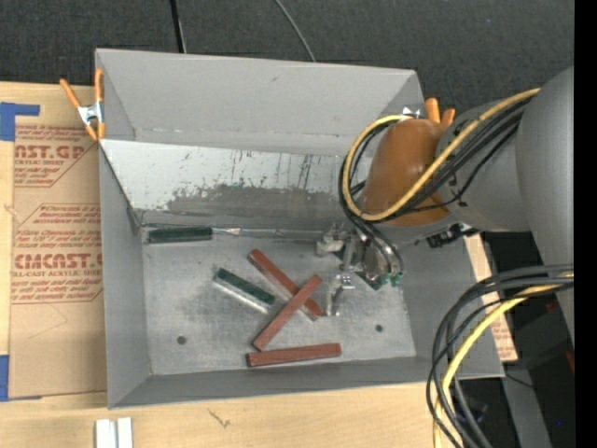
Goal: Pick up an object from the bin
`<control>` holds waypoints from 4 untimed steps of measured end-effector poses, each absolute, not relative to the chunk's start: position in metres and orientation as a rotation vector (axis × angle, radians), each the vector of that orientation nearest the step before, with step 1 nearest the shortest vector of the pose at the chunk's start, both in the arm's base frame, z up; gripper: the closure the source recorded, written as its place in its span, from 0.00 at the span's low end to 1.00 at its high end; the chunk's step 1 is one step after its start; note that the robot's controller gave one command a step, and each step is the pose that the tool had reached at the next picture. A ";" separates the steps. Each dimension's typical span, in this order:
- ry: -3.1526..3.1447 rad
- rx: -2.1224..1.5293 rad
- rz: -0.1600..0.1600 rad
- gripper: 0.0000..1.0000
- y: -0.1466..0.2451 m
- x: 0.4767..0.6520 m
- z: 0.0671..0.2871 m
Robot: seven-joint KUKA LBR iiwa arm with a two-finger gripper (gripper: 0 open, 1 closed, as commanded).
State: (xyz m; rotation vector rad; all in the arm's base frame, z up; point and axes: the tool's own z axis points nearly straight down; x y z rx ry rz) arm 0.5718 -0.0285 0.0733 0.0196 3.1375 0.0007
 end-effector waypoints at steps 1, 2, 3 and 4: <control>3.137 0.019 0.001 0.00 -0.029 0.572 0.073; 3.116 0.263 0.004 1.00 0.016 0.517 0.075; 3.130 0.264 0.002 0.00 0.017 0.513 0.072; 3.129 0.263 0.001 0.00 0.016 0.513 0.072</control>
Offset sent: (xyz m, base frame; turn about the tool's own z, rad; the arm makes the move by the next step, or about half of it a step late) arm -0.0599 0.0440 -0.0033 0.1568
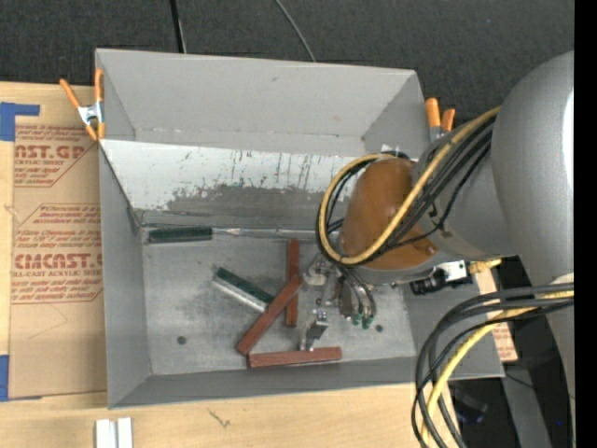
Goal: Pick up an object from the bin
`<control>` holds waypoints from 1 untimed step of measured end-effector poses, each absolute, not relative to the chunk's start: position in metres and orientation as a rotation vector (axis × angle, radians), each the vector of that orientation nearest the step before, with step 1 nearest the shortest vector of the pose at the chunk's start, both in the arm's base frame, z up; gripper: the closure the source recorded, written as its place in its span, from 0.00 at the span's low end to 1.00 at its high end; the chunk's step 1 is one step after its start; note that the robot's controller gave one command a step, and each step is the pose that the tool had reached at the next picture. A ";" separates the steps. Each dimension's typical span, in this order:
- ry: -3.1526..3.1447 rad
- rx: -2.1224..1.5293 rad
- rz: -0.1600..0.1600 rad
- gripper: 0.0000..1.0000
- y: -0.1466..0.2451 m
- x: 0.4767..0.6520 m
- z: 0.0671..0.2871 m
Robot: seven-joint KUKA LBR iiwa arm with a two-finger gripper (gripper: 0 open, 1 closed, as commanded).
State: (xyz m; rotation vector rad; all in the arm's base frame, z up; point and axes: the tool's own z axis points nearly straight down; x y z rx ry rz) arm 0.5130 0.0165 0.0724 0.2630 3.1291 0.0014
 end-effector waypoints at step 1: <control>3.125 -0.013 -0.003 1.00 0.083 0.534 0.076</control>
Offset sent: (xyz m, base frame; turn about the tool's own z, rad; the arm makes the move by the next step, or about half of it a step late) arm 0.0000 0.0000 0.0000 0.0000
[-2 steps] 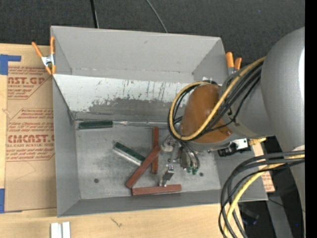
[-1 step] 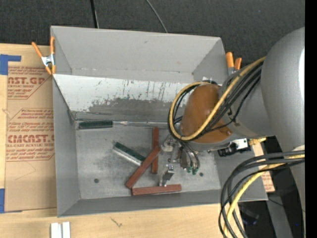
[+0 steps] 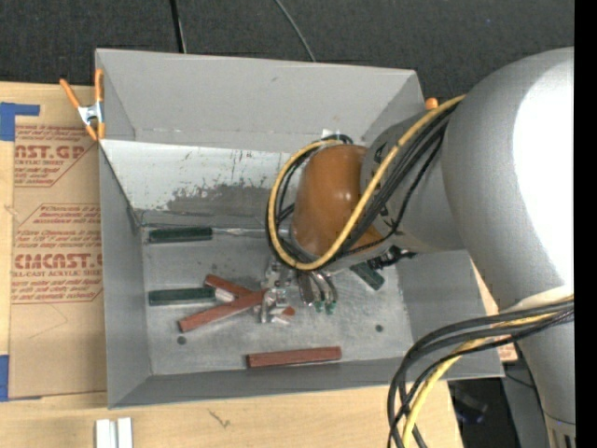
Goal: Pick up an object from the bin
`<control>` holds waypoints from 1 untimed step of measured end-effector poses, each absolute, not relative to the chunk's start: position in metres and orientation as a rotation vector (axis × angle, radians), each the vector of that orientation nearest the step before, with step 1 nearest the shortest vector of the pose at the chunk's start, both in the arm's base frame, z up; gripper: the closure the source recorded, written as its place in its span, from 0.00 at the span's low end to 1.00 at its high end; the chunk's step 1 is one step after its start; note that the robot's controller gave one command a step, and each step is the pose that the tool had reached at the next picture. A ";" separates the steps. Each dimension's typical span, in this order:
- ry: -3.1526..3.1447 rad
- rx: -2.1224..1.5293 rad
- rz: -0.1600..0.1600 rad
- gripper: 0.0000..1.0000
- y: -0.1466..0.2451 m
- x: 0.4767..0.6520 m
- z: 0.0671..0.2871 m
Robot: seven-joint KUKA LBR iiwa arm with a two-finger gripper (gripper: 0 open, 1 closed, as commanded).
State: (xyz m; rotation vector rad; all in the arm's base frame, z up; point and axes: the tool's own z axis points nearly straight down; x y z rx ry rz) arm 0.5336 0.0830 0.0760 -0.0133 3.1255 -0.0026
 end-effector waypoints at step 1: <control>3.125 -0.014 -0.003 1.00 0.083 0.534 0.076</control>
Offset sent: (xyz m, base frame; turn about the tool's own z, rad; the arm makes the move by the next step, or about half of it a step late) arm -0.0007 0.0207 0.1819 -0.0400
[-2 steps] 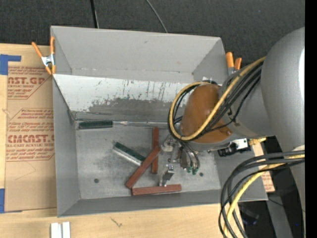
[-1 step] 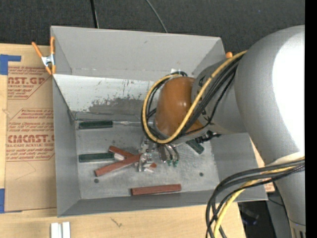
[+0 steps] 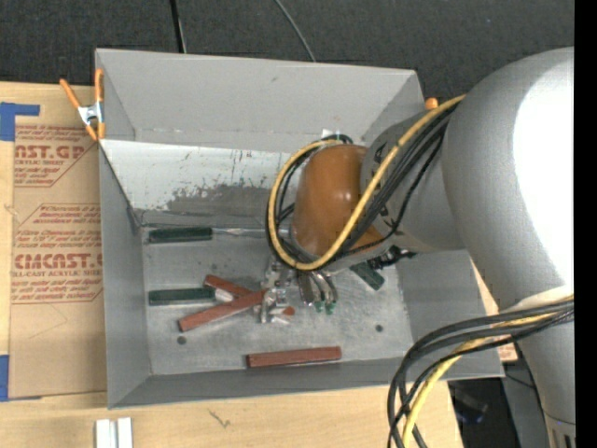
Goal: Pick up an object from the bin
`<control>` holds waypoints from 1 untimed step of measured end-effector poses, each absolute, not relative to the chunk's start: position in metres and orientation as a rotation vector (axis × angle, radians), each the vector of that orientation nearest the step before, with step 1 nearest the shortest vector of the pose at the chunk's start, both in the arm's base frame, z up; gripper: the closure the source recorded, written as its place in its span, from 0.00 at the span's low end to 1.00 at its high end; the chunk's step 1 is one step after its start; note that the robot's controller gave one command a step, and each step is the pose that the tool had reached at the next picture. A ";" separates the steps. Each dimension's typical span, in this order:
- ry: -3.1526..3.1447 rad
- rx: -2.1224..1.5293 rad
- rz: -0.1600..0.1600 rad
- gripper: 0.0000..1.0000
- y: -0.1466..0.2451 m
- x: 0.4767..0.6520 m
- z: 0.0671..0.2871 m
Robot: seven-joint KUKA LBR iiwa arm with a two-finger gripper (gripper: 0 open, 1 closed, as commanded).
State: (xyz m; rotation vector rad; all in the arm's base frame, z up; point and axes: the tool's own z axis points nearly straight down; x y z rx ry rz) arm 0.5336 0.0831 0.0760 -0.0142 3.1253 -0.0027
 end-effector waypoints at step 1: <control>3.130 -0.078 0.004 1.00 0.105 0.535 0.263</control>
Offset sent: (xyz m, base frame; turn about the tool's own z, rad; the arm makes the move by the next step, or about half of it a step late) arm 0.0000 0.0000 0.0000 0.0000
